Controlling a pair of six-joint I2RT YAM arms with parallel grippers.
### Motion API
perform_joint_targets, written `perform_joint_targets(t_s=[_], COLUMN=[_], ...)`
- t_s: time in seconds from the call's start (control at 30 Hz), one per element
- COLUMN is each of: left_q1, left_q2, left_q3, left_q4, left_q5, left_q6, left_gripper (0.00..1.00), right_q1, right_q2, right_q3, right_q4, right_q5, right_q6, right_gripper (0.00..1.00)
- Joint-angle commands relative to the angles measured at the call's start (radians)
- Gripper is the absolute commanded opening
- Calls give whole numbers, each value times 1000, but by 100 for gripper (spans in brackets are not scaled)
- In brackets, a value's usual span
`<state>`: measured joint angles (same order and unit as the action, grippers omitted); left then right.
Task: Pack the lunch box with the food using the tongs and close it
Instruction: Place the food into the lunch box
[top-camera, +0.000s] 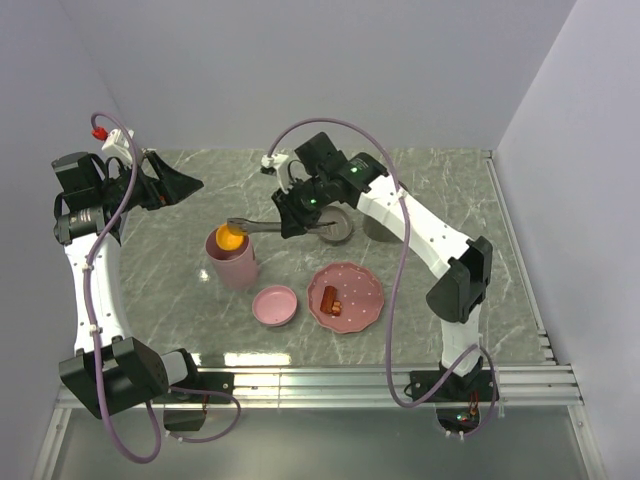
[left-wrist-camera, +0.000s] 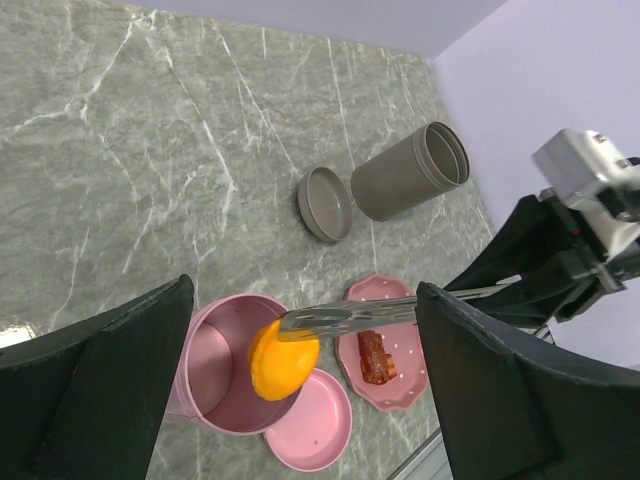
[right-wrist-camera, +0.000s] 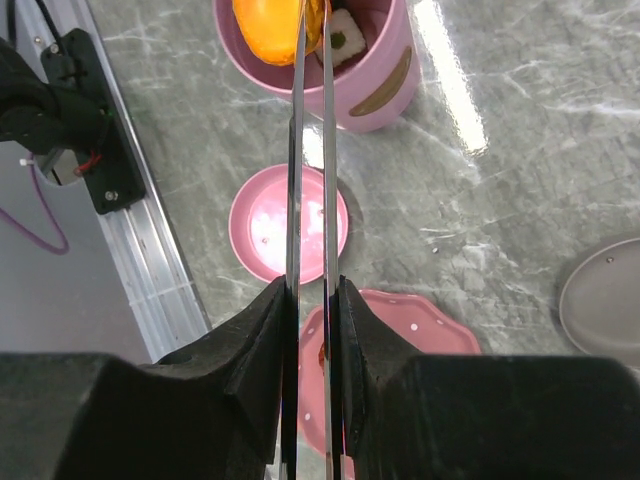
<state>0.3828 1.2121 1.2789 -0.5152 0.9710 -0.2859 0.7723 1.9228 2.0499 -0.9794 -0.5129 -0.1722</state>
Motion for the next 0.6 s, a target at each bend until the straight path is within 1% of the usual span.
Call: perform_joint_targets(t_s=[0.0, 0.1, 0.2, 0.3, 0.37, 0.43, 0.57], left_q1=[4, 4, 4, 4, 4, 4, 5], left_q2=[-31, -32, -31, -31, -31, -33, -36], left_q3=[-7, -10, -9, -6, -4, -3, 3], left_q4=[35, 38, 38, 32, 30, 24, 17], left_q5=[18, 18, 20, 17, 17, 17, 15], left_q6=[1, 1, -1, 4, 5, 10, 16], left_gripper=[99, 99, 99, 99, 99, 99, 99], right_q1=[16, 28, 38, 44, 47, 48, 45], right_q2=[4, 18, 28, 30, 22, 13, -51], right_q3=[61, 65, 76, 87, 87, 85, 69], right_q4=[27, 25, 24, 22, 22, 21, 16], right_q5=[14, 28, 36, 39, 39, 39, 63], right_q6=[0, -1, -1, 0, 0, 0, -13], right_gripper=[29, 31, 38, 48, 52, 55, 56])
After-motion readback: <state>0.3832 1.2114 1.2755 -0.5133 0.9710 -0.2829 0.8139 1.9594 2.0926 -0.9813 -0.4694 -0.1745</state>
